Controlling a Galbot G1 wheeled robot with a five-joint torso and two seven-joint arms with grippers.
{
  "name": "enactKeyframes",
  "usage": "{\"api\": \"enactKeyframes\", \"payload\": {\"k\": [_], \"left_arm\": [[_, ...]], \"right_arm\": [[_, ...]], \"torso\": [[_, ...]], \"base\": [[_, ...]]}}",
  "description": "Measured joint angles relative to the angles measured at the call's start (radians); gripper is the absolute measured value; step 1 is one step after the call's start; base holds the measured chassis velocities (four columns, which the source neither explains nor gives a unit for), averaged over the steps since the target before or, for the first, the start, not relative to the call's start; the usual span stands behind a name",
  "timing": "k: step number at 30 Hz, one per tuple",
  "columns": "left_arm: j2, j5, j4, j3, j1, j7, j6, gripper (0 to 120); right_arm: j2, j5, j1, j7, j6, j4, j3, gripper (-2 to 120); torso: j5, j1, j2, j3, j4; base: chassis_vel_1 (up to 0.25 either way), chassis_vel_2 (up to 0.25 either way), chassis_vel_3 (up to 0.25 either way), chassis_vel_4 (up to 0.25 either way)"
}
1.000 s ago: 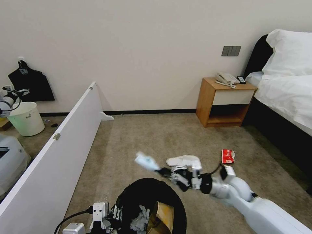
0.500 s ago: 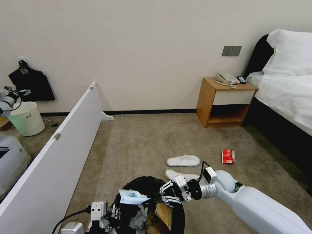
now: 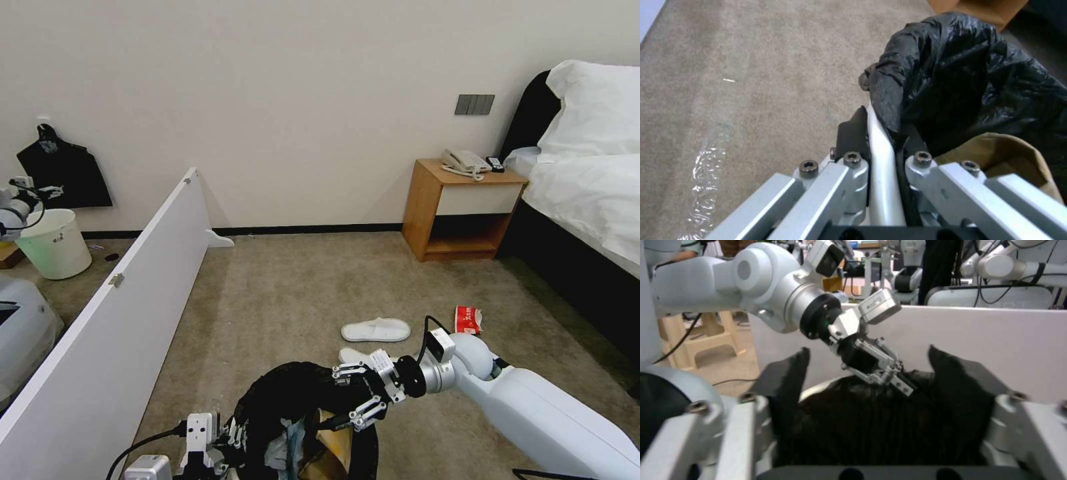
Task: Pick up the trash bin, then pick up the garbage from the floor and place it into the trash bin.
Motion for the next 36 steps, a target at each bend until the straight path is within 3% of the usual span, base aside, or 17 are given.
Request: {"api": "enactKeyframes", "payload": {"k": [4,7,9,10,11,12,14,15,17,18,20,23,29,31,32,33,36], "left_arm": [[-0.002,0.000,0.000,0.001,0.000,0.000,0.000,4],[-0.002,0.000,-0.003,-0.001,0.000,0.000,0.000,4],[-0.002,0.000,-0.006,-0.006,-0.001,0.002,-0.004,4],[-0.002,0.000,-0.006,-0.006,-0.001,0.002,-0.004,4],[-0.002,0.000,-0.007,-0.006,-0.002,0.003,-0.006,4],[-0.002,0.000,-0.007,-0.006,-0.002,0.003,-0.006,4],[0.000,0.003,-0.008,-0.007,-0.008,0.007,-0.013,4],[0.000,0.003,-0.008,-0.007,-0.008,0.007,-0.013,4],[0.000,0.005,-0.002,-0.007,-0.014,0.010,-0.020,4],[0.000,0.005,-0.002,-0.007,-0.014,0.010,-0.020,4],[0.002,0.007,0.007,-0.007,-0.017,0.011,-0.026,4],[0.004,0.017,0.016,-0.006,-0.014,0.018,-0.042,4],[0.009,0.021,0.027,-0.008,-0.011,0.023,-0.057,4],[0.021,0.037,0.056,-0.012,-0.021,0.029,-0.080,4],[0.021,0.037,0.056,-0.012,-0.021,0.029,-0.080,4],[0.024,0.040,0.075,-0.014,-0.028,0.030,-0.090,4],[0.027,0.043,0.096,-0.008,-0.029,0.032,-0.099,4]], "right_arm": [[0.020,0.017,-0.010,0.046,0.018,-0.013,0.036,88],[0.038,0.044,-0.047,0.169,0.072,-0.027,0.103,97],[0.047,0.032,-0.146,0.442,0.142,-0.021,0.222,99],[0.047,0.032,-0.146,0.442,0.142,-0.021,0.222,99],[0.049,0.000,-0.217,0.584,0.153,-0.005,0.291,100],[0.049,0.000,-0.217,0.584,0.153,-0.005,0.291,100],[0.062,-0.079,-0.401,0.923,0.167,0.045,0.456,100],[0.062,-0.079,-0.401,0.923,0.167,0.045,0.456,100],[0.073,-0.166,-0.525,1.132,0.189,0.111,0.557,100],[0.073,-0.166,-0.525,1.132,0.189,0.111,0.557,100],[0.097,-0.288,-0.685,1.309,0.197,0.178,0.674,100],[0.148,-0.384,-0.852,1.364,0.186,0.207,0.829,100],[0.221,-0.487,-0.968,1.336,0.204,0.206,0.961,100],[0.366,-0.560,-1.097,1.277,0.241,0.217,1.093,100],[0.366,-0.560,-1.097,1.277,0.241,0.217,1.093,100],[0.442,-0.589,-1.139,1.264,0.265,0.232,1.133,100],[0.537,-0.639,-1.176,1.203,0.320,0.239,1.186,100]], "torso": [[-0.0001,0.000,0.000,0.000,-0.0001],[0.0000,0.000,0.000,0.000,0.0001],[-0.0001,0.000,0.000,0.000,0.0004],[-0.0001,0.000,0.000,0.000,0.0004],[0.0002,0.000,0.000,0.000,0.0002],[0.0002,0.000,0.000,0.000,0.0002],[0.0006,0.000,0.000,0.000,-0.0008],[0.0006,0.000,0.000,0.000,-0.0008],[-0.0001,0.000,0.000,0.000,0.0002],[-0.0001,0.000,0.000,0.000,0.0002],[0.0003,0.000,0.000,0.000,0.0000],[0.0001,0.000,0.000,0.000,0.0000],[-0.0001,0.000,0.000,0.000,0.0001],[0.0001,0.000,0.000,0.000,-0.0007],[0.0001,0.000,0.000,0.000,-0.0007],[0.0000,0.000,0.000,0.000,-0.0004],[-0.0002,0.000,0.000,0.000,0.0001]], "base": [[0.000,0.000,0.000,0.000],[0.000,0.000,0.000,0.000],[0.000,0.000,0.000,0.000],[0.000,0.000,0.000,0.000],[0.000,0.000,0.000,0.000],[0.000,0.000,0.000,0.000],[0.000,0.000,0.000,0.000],[0.000,0.000,0.000,0.000],[0.000,0.000,0.000,0.000],[0.000,0.000,0.000,0.000],[0.000,0.000,0.000,0.000],[0.000,0.000,0.000,0.000],[0.000,0.000,0.000,0.000],[0.000,0.000,0.000,0.000],[0.000,0.000,0.000,0.000],[0.000,0.000,0.000,0.000],[0.000,0.000,0.000,0.000]]}}
